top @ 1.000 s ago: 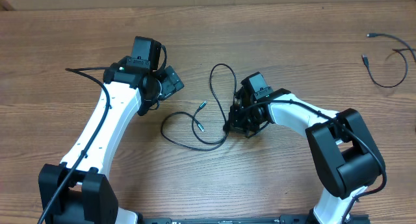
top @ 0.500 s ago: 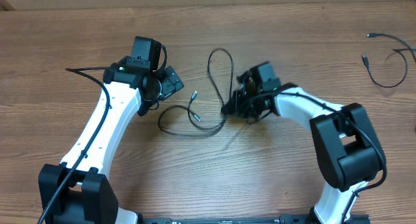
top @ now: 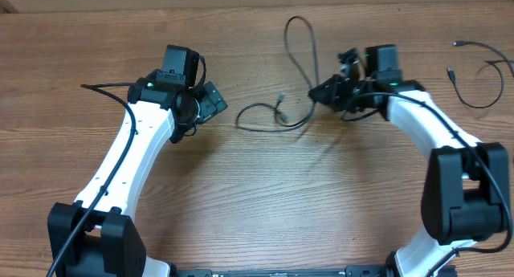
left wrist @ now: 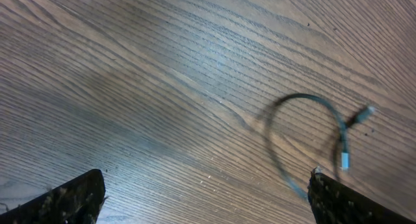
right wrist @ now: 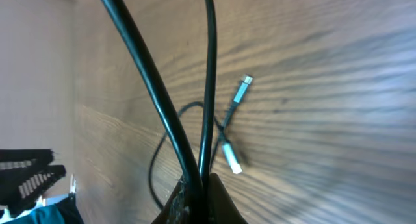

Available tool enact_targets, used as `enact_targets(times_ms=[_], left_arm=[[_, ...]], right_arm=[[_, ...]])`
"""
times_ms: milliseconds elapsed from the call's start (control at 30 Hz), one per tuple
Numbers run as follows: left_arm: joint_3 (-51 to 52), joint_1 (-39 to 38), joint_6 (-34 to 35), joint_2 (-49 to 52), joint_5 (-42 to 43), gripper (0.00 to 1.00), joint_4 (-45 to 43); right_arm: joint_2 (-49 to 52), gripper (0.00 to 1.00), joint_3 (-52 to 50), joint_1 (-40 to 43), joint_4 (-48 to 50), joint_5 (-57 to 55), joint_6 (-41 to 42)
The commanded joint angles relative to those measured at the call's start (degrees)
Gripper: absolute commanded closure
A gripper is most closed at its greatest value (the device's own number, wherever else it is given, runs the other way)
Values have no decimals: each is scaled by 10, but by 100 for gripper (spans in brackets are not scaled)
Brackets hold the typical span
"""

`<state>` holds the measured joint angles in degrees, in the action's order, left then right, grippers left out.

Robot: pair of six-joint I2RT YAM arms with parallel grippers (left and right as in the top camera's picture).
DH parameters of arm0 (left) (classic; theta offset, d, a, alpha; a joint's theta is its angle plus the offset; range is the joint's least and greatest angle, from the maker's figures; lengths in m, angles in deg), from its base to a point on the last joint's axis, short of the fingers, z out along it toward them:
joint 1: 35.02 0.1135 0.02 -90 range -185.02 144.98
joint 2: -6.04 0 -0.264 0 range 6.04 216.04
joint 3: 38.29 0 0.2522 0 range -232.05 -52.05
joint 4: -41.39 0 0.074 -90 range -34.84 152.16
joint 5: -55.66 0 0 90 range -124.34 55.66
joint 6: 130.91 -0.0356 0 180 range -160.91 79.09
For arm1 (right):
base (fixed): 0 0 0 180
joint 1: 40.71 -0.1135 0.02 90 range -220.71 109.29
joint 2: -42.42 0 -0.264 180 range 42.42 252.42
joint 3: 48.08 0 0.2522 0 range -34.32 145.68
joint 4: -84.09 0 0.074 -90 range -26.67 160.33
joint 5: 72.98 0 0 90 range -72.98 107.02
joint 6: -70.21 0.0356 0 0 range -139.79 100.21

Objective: Untangle cables
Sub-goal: 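Drag the cable to the upper right with the right gripper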

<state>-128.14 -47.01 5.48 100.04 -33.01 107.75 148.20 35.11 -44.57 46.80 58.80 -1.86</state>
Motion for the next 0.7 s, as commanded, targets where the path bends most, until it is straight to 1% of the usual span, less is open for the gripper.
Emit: enact_targets(times_ms=[0,233,333,467,600,667], left_arm=[[-2,0,3,-1,2,0,1],[-2,0,3,-1,2,1,1],[-2,0,3,-1,2,1,1],[-2,0,3,-1,2,0,1],[-2,0,3,-1,2,0,1],[-2,0,3,-1,2,0,1]], right_arm=[[-25,96,16,36,9,42,-33],[-25,96,16,123,62,60,-37],[-25,96,16,162,109,128,-92],[-26,96,16,208,152,174,-107],[-26,96,16,246,159,179,-110],[-26,96,16,261,153,179,-126]])
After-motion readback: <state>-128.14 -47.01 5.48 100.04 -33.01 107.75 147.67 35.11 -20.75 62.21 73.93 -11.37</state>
